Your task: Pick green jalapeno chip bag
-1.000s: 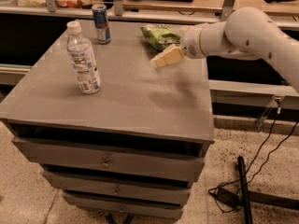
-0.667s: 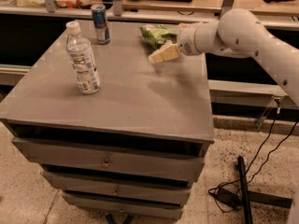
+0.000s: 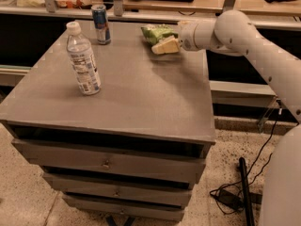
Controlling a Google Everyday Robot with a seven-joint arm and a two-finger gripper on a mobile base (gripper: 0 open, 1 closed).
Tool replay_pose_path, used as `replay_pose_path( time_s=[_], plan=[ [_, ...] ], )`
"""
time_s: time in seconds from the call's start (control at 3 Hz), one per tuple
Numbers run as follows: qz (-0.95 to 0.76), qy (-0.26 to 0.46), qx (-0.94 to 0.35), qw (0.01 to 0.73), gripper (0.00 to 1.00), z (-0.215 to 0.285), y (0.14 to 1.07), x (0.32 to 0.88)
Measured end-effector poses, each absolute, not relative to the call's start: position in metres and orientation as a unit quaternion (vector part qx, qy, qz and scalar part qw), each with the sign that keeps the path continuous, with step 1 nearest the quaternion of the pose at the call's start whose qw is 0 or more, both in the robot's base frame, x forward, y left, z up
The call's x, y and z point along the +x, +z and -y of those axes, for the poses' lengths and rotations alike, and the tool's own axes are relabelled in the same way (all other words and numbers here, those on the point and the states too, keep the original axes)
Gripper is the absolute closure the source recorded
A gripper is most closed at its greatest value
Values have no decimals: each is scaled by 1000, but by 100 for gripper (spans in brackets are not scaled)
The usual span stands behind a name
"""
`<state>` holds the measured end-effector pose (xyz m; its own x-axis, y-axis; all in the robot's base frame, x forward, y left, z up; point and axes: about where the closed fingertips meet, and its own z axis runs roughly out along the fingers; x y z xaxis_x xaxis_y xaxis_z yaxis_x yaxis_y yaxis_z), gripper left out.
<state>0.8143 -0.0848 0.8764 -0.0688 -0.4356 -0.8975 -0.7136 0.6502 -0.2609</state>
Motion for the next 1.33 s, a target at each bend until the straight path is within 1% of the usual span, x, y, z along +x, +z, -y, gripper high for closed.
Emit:
replay_pose_path(
  time_s=[0.67, 1.0, 1.33],
  plan=[
    [-714, 147, -404, 552, 64, 74, 870, 821],
    [-705, 163, -405, 560, 87, 67, 883, 816],
    [-693, 188, -402, 568, 100, 63, 908, 803]
  ],
)
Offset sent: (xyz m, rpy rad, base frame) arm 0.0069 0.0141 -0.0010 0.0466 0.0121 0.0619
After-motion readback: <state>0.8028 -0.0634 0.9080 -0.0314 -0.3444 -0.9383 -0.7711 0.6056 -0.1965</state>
